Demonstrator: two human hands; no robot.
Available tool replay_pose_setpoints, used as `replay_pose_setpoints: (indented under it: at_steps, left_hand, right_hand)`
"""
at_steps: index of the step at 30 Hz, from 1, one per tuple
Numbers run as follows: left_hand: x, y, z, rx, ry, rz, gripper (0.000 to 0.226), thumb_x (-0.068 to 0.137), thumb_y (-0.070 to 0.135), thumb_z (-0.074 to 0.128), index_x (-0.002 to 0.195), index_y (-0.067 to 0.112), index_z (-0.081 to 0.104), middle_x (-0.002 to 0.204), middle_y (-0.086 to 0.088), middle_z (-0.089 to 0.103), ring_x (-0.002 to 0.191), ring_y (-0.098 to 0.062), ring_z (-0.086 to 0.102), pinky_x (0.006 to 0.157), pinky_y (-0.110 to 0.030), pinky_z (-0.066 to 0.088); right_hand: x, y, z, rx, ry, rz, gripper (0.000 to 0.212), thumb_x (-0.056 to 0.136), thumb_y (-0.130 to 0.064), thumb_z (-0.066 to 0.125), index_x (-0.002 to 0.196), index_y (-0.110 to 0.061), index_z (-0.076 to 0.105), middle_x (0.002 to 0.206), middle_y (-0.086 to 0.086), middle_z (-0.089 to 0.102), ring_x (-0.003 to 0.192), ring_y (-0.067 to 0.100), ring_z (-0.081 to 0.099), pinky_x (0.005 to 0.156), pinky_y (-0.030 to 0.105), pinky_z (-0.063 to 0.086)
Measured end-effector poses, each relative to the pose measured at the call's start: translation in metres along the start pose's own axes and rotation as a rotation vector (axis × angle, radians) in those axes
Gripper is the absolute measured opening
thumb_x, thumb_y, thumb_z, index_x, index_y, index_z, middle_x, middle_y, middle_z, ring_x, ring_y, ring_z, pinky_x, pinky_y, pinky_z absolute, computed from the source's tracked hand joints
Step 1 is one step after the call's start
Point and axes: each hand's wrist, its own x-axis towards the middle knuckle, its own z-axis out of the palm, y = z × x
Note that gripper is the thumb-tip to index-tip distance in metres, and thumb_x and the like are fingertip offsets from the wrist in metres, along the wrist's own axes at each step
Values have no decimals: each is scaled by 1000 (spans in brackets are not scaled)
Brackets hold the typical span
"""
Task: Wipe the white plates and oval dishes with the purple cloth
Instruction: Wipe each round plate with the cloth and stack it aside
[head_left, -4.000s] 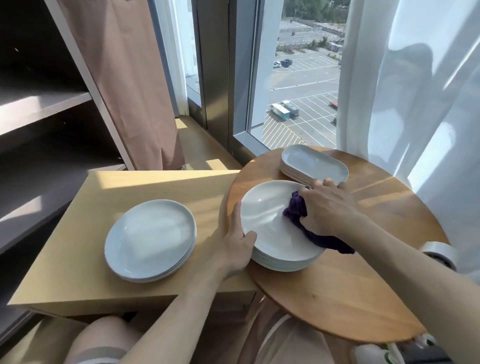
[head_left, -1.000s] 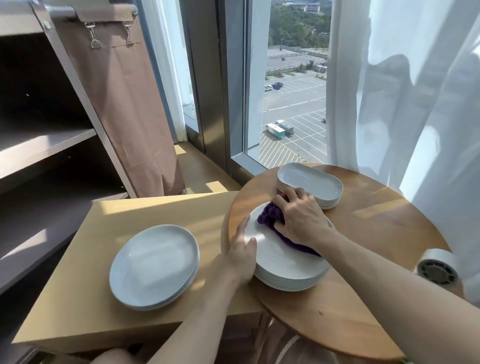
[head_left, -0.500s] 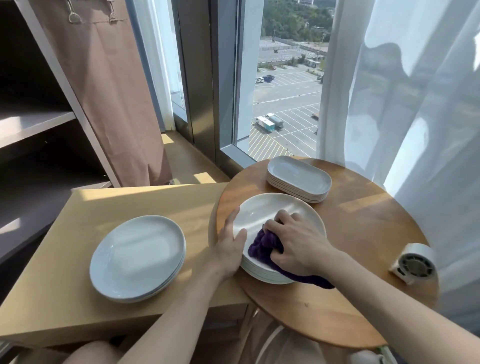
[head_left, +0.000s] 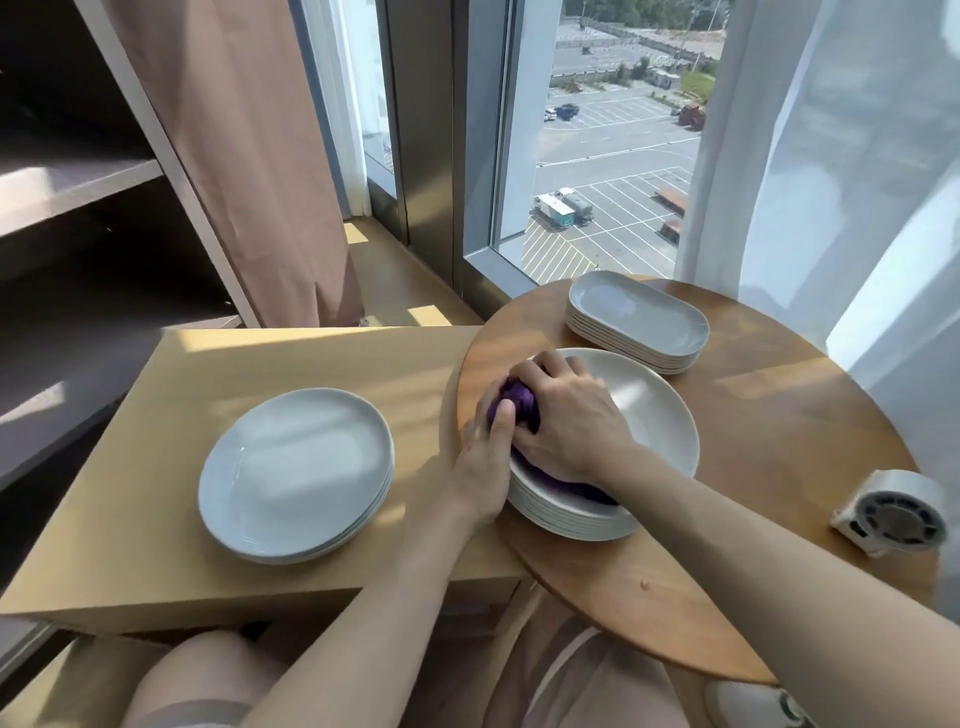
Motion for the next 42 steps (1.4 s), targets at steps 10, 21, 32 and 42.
replay_pose_setpoints:
  at_steps: [10,21,32,42]
  left_hand:
    - [-3,4,-2,78,-64,-65,64,102,16,42,154,50,26,151,-2,39,130,-22,45,110,-34,36]
    - [3,-2,1,77,-72,-66,59,103,22,41,155,45,24,149,-4,35,131,-24,42,114,-42,38]
    - [3,-6,-2,-63,-87,-43,48,110,48,23,157,38,28,157,15,31,147,-7,27,121,-27,21]
    - [7,-6,-1,-91,-64,-63,53,106,57,33,153,35,39,149,0,51,135,-13,47,116,-36,38]
  right_hand:
    - [16,34,-9,-142,79,60,49,77,-49,66,118,-23,63,117,6,58,109,35,53,91,46,47]
    - [-38,65,-49,-369,-182,142,48,84,-58,48,120,-28,55,121,3,51,114,30,47,95,39,37]
    - [-39,-5,-29,92,-306,106,31,73,-53,47,102,-42,46,102,-7,44,102,22,43,86,41,37]
    - [4,-6,3,-26,59,46,46,83,-57,50,116,-25,59,115,4,60,108,31,54,84,44,47]
